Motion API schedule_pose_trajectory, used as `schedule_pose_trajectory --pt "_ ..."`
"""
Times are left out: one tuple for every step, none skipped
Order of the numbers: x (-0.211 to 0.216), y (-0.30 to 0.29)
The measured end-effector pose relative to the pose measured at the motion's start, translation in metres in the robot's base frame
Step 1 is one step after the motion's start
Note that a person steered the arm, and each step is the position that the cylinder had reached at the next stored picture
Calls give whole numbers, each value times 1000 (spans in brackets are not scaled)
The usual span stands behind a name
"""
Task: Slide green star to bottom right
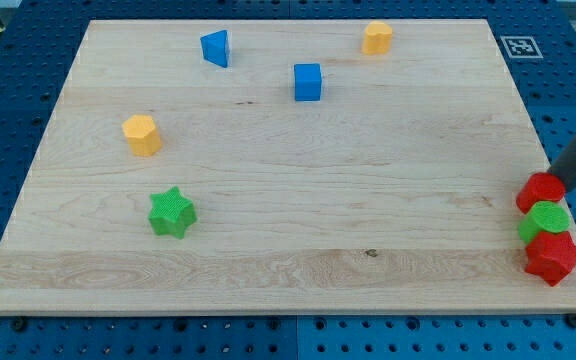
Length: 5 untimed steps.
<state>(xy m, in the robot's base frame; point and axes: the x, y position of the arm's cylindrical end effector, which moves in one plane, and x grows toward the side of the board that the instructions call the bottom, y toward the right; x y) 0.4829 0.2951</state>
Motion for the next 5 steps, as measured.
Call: schedule_pose_trajectory --pt "-24 -39" --pt "-31 -107" --pt "-31 -194" --pt "-31 -289" --pt "-31 -376"
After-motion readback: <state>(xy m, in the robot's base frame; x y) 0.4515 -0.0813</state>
